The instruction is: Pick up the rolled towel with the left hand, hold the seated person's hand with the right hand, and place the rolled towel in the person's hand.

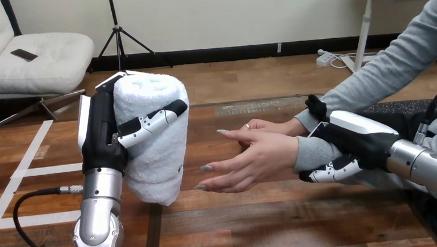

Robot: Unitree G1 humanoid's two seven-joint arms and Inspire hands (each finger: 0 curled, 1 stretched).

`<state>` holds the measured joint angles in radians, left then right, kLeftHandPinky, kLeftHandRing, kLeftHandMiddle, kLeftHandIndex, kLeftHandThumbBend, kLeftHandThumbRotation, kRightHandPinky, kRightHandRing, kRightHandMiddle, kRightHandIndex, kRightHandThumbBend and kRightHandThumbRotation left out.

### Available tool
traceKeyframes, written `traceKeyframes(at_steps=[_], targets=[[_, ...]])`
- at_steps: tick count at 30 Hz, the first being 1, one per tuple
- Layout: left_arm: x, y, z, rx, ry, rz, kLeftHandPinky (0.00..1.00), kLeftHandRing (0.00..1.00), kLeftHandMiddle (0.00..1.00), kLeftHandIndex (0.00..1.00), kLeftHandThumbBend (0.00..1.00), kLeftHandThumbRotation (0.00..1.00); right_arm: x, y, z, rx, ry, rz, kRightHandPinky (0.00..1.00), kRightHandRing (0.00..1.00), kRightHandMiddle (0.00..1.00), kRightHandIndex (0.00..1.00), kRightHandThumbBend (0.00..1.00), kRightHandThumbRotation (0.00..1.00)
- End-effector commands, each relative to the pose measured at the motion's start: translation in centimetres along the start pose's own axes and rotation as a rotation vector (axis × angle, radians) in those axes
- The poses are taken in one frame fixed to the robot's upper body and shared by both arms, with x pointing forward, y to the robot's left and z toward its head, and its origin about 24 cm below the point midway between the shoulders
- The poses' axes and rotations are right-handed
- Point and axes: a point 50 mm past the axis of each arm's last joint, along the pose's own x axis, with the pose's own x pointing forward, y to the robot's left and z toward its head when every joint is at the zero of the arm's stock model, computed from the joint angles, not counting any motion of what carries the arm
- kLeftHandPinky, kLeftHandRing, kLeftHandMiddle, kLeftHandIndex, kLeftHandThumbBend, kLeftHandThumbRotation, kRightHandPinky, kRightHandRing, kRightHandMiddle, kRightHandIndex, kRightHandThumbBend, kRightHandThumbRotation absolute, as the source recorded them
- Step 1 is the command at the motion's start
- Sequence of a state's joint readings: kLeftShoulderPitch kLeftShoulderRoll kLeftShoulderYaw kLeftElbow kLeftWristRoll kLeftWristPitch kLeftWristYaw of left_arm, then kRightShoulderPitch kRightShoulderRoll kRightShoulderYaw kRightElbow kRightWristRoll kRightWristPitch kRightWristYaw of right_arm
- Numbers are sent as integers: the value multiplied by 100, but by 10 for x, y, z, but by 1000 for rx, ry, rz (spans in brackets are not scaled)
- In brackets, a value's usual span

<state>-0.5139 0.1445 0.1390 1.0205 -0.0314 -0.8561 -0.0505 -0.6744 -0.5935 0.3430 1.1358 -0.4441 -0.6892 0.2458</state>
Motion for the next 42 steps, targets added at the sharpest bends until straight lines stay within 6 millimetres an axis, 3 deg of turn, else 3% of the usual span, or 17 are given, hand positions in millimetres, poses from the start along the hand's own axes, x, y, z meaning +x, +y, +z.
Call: traceKeyframes(at_steps=[1, 42], targets=[[31, -2, 32, 4, -161, -2, 31, 34, 39, 41, 59, 0, 16, -35, 34, -35, -134, -109, 20, 24, 30, 30, 47, 29], [29, -6, 32, 6, -169, 3, 32, 35, 39, 41, 60, 0, 28, -44, 54, -76, -194, -79, 20, 23, 29, 29, 48, 40]])
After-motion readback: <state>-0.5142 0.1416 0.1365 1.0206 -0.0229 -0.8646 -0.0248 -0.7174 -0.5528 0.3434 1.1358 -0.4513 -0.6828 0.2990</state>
